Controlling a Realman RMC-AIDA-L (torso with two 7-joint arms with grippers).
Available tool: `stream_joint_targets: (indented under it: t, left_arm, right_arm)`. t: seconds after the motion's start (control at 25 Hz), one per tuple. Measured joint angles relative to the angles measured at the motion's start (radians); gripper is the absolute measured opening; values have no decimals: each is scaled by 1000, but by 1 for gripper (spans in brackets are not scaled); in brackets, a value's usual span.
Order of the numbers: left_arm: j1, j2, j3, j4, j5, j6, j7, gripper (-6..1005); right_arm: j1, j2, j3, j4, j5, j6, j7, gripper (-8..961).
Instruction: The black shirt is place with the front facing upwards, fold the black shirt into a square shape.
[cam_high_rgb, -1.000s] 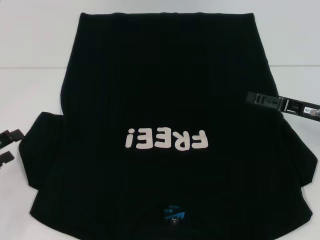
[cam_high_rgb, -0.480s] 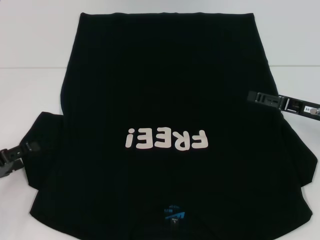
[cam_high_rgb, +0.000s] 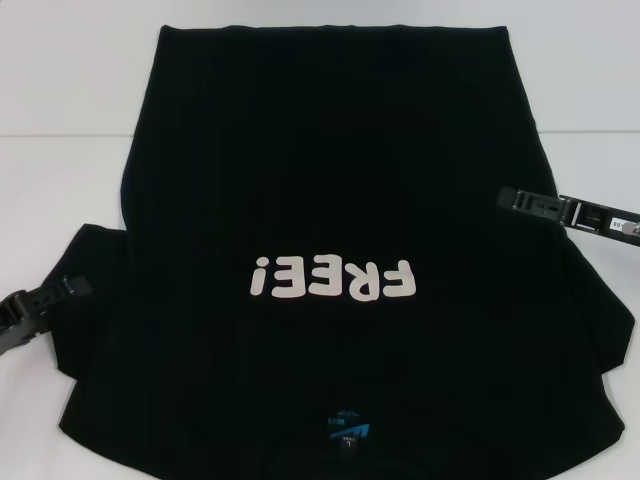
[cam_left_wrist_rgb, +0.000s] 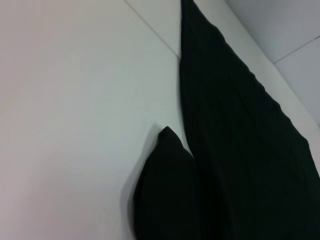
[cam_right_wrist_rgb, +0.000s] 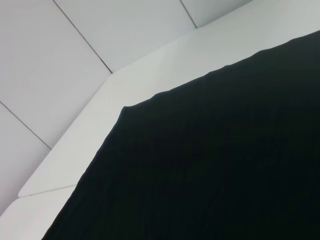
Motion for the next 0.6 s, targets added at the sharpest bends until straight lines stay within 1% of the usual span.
stream_joint_targets:
  t: [0.48,0.6]
  left_arm:
    - [-2,-1,0,-1,2,-18,-15,837]
    - [-2,-2,0,-1,2,-21,-17,714]
  right_arm:
    - [-4,-3,26,1,0,-13,0,940]
    - [-4,-3,26,1,0,-20,0,940]
